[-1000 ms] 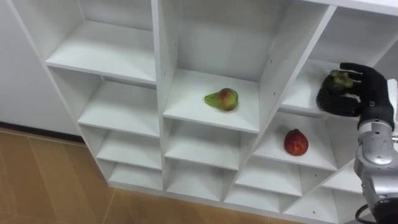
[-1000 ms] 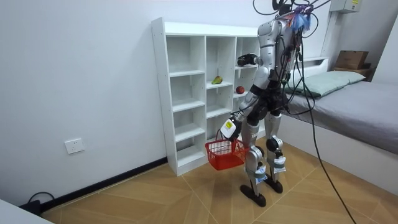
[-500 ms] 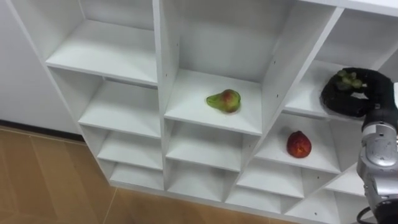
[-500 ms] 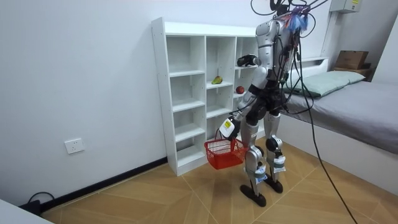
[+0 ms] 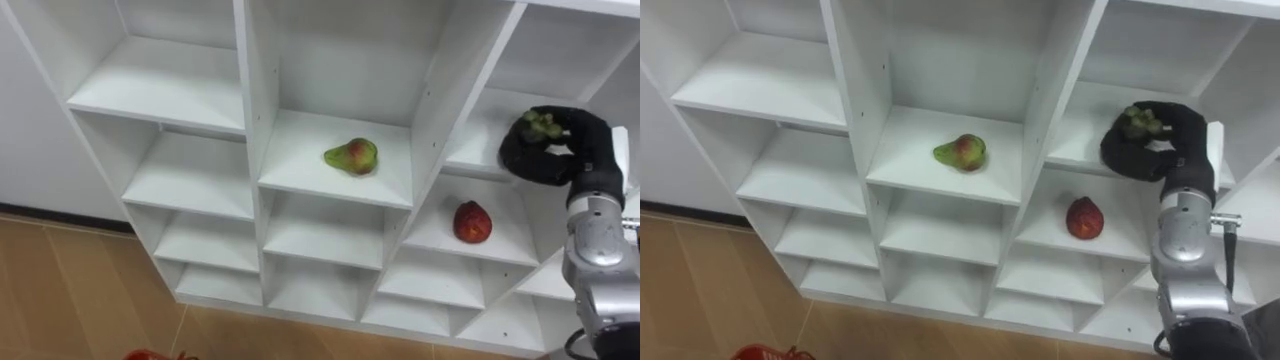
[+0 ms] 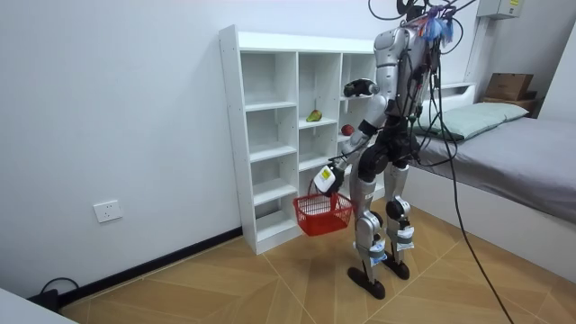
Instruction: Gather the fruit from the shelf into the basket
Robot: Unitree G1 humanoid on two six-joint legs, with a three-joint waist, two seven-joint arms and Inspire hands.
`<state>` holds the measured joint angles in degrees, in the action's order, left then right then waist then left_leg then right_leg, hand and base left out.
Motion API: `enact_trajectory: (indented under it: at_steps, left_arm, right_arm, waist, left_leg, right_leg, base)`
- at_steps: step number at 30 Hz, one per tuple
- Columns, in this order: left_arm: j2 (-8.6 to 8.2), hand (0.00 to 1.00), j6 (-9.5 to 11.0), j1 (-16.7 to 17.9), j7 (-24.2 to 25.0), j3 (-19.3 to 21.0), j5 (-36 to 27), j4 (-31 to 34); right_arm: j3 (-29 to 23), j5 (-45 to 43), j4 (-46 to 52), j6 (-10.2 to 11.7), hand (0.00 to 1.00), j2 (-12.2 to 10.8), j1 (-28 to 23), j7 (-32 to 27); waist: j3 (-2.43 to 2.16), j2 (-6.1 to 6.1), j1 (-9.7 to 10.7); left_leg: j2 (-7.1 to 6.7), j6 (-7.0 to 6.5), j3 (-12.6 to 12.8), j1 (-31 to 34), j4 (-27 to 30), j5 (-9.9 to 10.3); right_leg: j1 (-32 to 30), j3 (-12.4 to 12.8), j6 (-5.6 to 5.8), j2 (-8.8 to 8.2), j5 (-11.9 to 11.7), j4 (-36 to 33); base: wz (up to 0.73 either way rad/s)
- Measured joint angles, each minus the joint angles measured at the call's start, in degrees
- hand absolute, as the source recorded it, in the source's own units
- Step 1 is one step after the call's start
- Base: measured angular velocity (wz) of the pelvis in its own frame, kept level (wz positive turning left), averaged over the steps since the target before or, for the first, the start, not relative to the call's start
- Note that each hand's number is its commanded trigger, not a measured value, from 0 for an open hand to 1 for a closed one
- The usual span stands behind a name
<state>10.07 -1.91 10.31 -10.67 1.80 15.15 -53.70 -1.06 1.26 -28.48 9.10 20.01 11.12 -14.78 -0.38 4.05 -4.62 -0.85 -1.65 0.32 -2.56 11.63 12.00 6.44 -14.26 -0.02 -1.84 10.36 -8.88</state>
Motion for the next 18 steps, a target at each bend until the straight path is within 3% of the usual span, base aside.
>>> enact_trajectory:
  at_steps: [5, 14, 18]
  left_arm:
    - [-0.62, 1.0, 1.3, -1.0, 0.0, 0.0, -3.7, 2.1]
    - [-1.65, 1.0, 2.4, -2.8, 0.4, -1.5, -16.0, 6.1]
    - [-1.68, 1.0, 2.4, -3.9, 1.3, -5.1, -22.8, 6.2]
  right_arm:
    - [2.0, -0.4, 10.2, -0.9, 1.0, -2.1, -5.4, 0.8]
    - [5.3, -0.5, 21.5, -1.9, 1.0, -2.6, -11.7, 2.5]
    - [7.2, -1.1, 26.4, -2.7, 1.0, -3.1, -14.4, 4.9]
  waist:
    - [-0.02, 0.03, 1.0]
    - [0.46, -0.34, 1.2]
    - [0.63, -0.57, 2.1]
  left_leg:
    - [0.11, 0.09, 0.6, 0.0, 0.1, -0.1]
    - [0.22, 0.02, 1.5, -0.3, -0.2, -0.1]
    - [0.53, 0.02, 2.7, 0.0, -0.7, -0.1]
  right_leg:
    - [0.0, 0.1, 0.0, 0.04, 0.0, 0.1]
    - [-0.7, 1.8, 0.0, -0.14, 0.0, 0.0]
    - [-1.5, 3.0, 0.0, 0.04, 0.0, -0.4]
  base:
    - [-0.01]
    - [-0.06]
    - [-0.13]
